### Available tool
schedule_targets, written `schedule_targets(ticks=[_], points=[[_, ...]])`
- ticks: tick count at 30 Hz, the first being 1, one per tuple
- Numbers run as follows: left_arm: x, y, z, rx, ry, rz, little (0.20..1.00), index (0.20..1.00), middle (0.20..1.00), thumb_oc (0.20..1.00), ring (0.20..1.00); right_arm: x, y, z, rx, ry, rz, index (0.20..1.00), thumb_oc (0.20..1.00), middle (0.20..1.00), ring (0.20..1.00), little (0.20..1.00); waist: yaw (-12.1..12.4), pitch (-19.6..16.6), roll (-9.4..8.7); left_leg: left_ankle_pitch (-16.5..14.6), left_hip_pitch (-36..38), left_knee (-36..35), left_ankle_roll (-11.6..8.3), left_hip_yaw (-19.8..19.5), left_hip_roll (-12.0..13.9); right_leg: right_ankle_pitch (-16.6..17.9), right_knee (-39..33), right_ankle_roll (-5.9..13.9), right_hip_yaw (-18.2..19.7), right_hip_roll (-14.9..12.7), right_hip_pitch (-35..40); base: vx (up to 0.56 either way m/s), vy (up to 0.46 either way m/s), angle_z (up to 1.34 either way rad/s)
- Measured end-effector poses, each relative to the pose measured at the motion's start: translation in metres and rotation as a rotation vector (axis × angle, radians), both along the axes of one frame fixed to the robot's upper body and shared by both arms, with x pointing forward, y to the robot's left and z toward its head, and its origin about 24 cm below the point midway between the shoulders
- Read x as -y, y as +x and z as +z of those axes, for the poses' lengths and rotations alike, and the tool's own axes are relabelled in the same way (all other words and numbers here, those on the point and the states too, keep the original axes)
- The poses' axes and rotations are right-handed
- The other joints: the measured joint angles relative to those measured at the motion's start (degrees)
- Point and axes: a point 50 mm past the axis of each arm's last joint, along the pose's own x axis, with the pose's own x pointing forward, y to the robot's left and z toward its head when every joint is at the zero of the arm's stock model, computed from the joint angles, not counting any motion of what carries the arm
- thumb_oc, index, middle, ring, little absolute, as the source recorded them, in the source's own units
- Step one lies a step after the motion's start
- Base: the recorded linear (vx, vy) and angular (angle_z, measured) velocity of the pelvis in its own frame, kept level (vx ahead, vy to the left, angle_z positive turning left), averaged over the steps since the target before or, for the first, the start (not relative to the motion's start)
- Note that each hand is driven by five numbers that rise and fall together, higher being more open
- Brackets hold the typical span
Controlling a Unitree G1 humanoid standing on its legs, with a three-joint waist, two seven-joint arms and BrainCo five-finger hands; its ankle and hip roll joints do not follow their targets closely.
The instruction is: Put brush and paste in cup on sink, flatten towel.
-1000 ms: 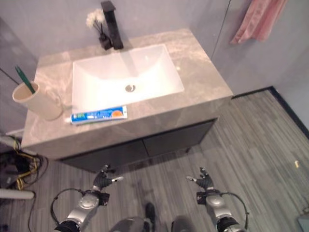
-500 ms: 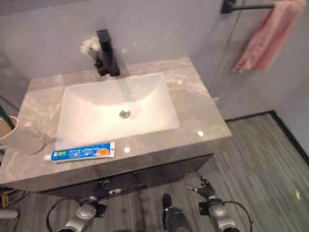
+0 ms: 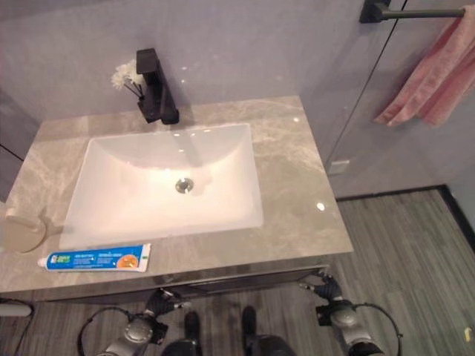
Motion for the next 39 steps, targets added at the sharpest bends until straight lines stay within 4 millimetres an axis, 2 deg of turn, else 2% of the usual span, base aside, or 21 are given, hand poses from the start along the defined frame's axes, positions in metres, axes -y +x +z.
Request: schedule_targets(ticks=[4, 8, 9, 12, 18, 21, 23, 24, 25, 26, 27, 28, 29, 30, 31, 32, 34, 36, 38, 39], points=[[0.007, 0.003, 0.003, 0.029, -0.020, -0.049, 1.000, 1.000, 1.000, 1.000, 1.000, 0.004, -0.004, -0.001, -0.015, -0.026, 0.015, 1.000, 1.000, 1.000, 1.000, 1.000, 0.09, 0.18, 1.85, 0.15, 3.23, -1.70, 1.15, 0.19, -0.32, 0.29, -0.31, 0.46, 0.03, -0.03, -0.14, 0.04, 0.093, -0.01], [0.008, 0.007, 0.005, 0.041, -0.018, -0.054, 1.000, 1.000, 1.000, 1.000, 1.000, -0.001, -0.002, -0.001, -0.016, -0.036, 0.062, 1.000, 1.000, 1.000, 1.000, 1.000, 0.69, 0.06, 2.20, -0.90, 2.57, -1.80, 2.53, 1.43, -2.58, 1.15, -0.23, 1.82, 0.79, -2.62, -1.29, 0.02, 0.078, -0.10], [0.007, 0.007, 0.005, 0.040, -0.017, -0.053, 1.000, 1.000, 1.000, 1.000, 1.000, -0.003, -0.002, -0.001, -0.016, -0.035, 0.070, 1.000, 1.000, 1.000, 1.000, 1.000, 1.50, -0.11, 2.38, -1.13, 2.42, -2.01, 2.95, 1.82, -3.18, 1.20, 0.28, 2.11, 0.85, -3.29, -1.80, 0.01, 0.071, -0.14], [0.006, 0.005, 0.004, 0.035, -0.014, -0.049, 1.000, 1.000, 1.000, 1.000, 1.000, -0.004, -0.006, -0.003, -0.032, -0.041, 0.092, 1.000, 1.000, 1.000, 1.000, 1.000, 1.77, -0.40, 2.79, -1.19, 2.24, -1.78, 3.74, 1.68, -4.23, 1.00, 0.91, 3.22, 0.83, -4.27, -2.26, -0.04, 0.097, 0.01], [0.009, 0.005, 0.004, 0.036, 0.010, -0.098, 1.000, 1.000, 1.000, 1.000, 1.000, 0.000, -0.007, -0.002, -0.034, -0.067, 0.118, 1.000, 1.000, 1.000, 1.000, 1.000, 1.84, -0.56, 2.91, -0.81, 1.05, -1.76, 4.47, 1.57, -5.17, 2.15, -0.08, 4.26, 0.55, -5.03, -2.94, -0.12, 0.067, 0.02], [0.010, 0.009, 0.009, 0.071, 0.033, -0.160, 1.000, 1.000, 1.000, 1.000, 1.000, 0.000, 0.005, 0.005, -0.007, -0.097, 0.151, 1.000, 1.000, 1.000, 1.000, 1.000, 1.94, -0.63, 2.53, -0.52, -1.68, -1.65, 5.12, 2.50, -5.92, 3.57, -0.33, 5.01, 1.84, -5.65, -5.93, -0.25, -0.020, -0.17], [0.003, 0.016, 0.019, 0.115, 0.046, -0.198, 1.000, 1.000, 1.000, 1.000, 1.000, -0.006, 0.015, 0.009, 0.021, -0.107, 0.172, 1.000, 1.000, 1.000, 1.000, 1.000, 2.88, 0.06, 1.47, -0.66, -3.27, -1.01, 5.66, 3.90, -6.07, 4.03, -0.67, 5.46, 3.04, -5.83, -7.70, -0.21, -0.022, -0.27], [0.001, 0.018, 0.022, 0.123, 0.052, -0.207, 1.000, 1.000, 1.000, 1.000, 1.000, -0.008, 0.018, 0.010, 0.019, -0.120, 0.192, 1.000, 1.000, 1.000, 1.000, 1.000, 3.77, 0.26, 1.60, 0.32, -3.89, -0.85, 6.57, 5.20, -5.06, 3.07, -1.11, 6.26, 1.67, -6.02, -7.66, -0.17, -0.050, -0.40], [0.001, 0.021, 0.024, 0.140, 0.055, -0.204, 1.000, 1.000, 1.000, 1.000, 1.000, -0.009, 0.023, 0.011, 0.015, -0.133, 0.207, 1.000, 1.000, 1.000, 1.000, 1.000, 5.28, 0.97, 2.99, 0.38, -3.79, -0.86, 6.45, 5.99, -2.82, 0.95, 3.83, 5.16, -1.33, -5.38, -8.95, -0.12, -0.082, -0.45], [0.001, 0.024, 0.027, 0.151, 0.064, -0.212, 1.000, 1.000, 1.000, 1.000, 1.000, -0.010, 0.024, 0.011, 0.010, -0.139, 0.221, 1.000, 1.000, 1.000, 1.000, 1.000, 6.89, 1.42, 4.05, 0.45, -3.63, -0.44, 6.19, 6.14, -0.89, -2.00, 10.23, 6.14, -2.05, -5.55, -8.84, -0.12, -0.134, -0.46], [-0.003, 0.026, 0.028, 0.156, 0.078, -0.218, 1.000, 1.000, 1.000, 1.000, 1.000, -0.013, 0.023, 0.010, 0.004, -0.138, 0.235, 1.000, 1.000, 1.000, 1.000, 1.000, 8.00, 1.40, 3.61, 0.46, -3.56, 0.28, 6.18, 6.09, -0.34, -4.88, 14.66, 7.42, -1.77, -6.95, -7.98, -0.14, -0.184, -0.17], [-0.008, 0.025, 0.029, 0.150, 0.093, -0.216, 1.000, 1.000, 1.000, 1.000, 1.000, -0.015, 0.023, 0.009, 0.001, -0.139, 0.245, 1.000, 1.000, 1.000, 1.000, 1.000, 8.88, 1.08, 2.43, 0.51, -3.66, 0.78, 6.10, 6.07, -0.53, -6.78, 15.55, 8.93, -1.48, -8.78, -6.03, -0.16, -0.241, -0.03], [-0.013, 0.027, 0.031, 0.156, 0.109, -0.214, 1.000, 1.000, 1.000, 1.000, 1.000, -0.016, 0.024, 0.010, 0.003, -0.146, 0.259, 1.000, 1.000, 1.000, 1.000, 1.000, 9.53, 1.02, 1.23, 0.61, -3.75, 1.29, 5.95, 6.10, -0.94, -7.85, 13.59, 10.00, -0.29, -9.88, -4.00, -0.13, -0.236, 0.05], [-0.019, 0.030, 0.034, 0.163, 0.127, -0.213, 1.000, 1.000, 1.000, 1.000, 1.000, -0.018, 0.028, 0.012, 0.012, -0.159, 0.283, 1.000, 1.000, 1.000, 1.000, 1.000, 9.63, 1.30, -0.02, 0.85, -4.10, 1.96, 5.60, 5.59, -1.55, -8.45, 9.37, 9.85, 1.22, -10.06, -1.41, -0.12, -0.246, 0.12], [-0.022, 0.029, 0.034, 0.160, 0.134, -0.204, 1.000, 1.000, 1.000, 1.000, 1.000, -0.018, 0.034, 0.016, 0.026, -0.169, 0.291, 1.000, 1.000, 1.000, 1.000, 1.000, 9.61, 1.69, 0.04, 1.35, -4.48, 2.28, 4.85, 4.42, -1.45, -8.14, 5.94, 7.27, 0.89, -9.42, 0.83, -0.20, -0.329, 0.28], [-0.022, 0.029, 0.035, 0.166, 0.129, -0.200, 1.000, 1.000, 1.000, 1.000, 1.000, -0.017, 0.037, 0.019, 0.040, -0.181, 0.300, 1.000, 1.000, 1.000, 1.000, 1.000, 9.36, 1.65, 1.13, 3.12, -5.75, 2.96, 4.04, 2.69, -0.23, -6.60, 4.08, 6.43, -0.48, -7.70, 1.66, -0.23, -0.350, 0.38], [-0.022, 0.035, 0.041, 0.200, 0.119, -0.187, 1.000, 1.000, 1.000, 1.000, 1.000, -0.017, 0.037, 0.021, 0.054, -0.184, 0.313, 1.000, 1.000, 1.000, 1.000, 1.000, 9.17, 1.73, 1.66, 5.95, -8.04, 4.04, 1.92, -1.11, 1.15, -6.04, 3.05, 5.45, -2.75, -6.07, 2.02, -0.17, -0.217, 0.60], [-0.018, 0.043, 0.051, 0.251, 0.105, -0.201, 1.000, 1.000, 1.000, 1.000, 1.000, -0.010, 0.034, 0.021, 0.048, -0.212, 0.320, 1.000, 1.000, 1.000, 1.000, 1.000, 9.17, 1.93, 1.82, 9.21, -9.88, 3.91, -1.22, -4.85, 2.14, -5.79, 1.43, 3.71, -5.72, -4.89, 2.58, -0.17, -0.050, 0.67], [-0.018, 0.045, 0.054, 0.267, 0.105, -0.208, 1.000, 1.000, 1.000, 1.000, 1.000, -0.003, 0.041, 0.029, 0.074, -0.229, 0.305, 1.000, 1.000, 1.000, 1.000, 1.000, 9.34, 3.06, 1.23, 14.13, -11.11, 3.17, -5.23, -8.17, 1.92, -6.40, 1.95, 1.88, -6.49, -5.09, 1.41, -0.20, 0.006, 0.28], [-0.018, 0.045, 0.054, 0.266, 0.105, -0.210, 1.000, 1.000, 1.000, 1.000, 1.000, 0.001, 0.044, 0.032, 0.083, -0.236, 0.292, 1.000, 1.000, 1.000, 1.000, 1.000, 9.36, 3.56, 0.80, 15.17, -11.23, 3.32, -5.27, -8.14, 1.42, -5.27, 2.06, 0.80, -6.64, -5.73, 1.04, -0.21, 0.058, 0.10]])
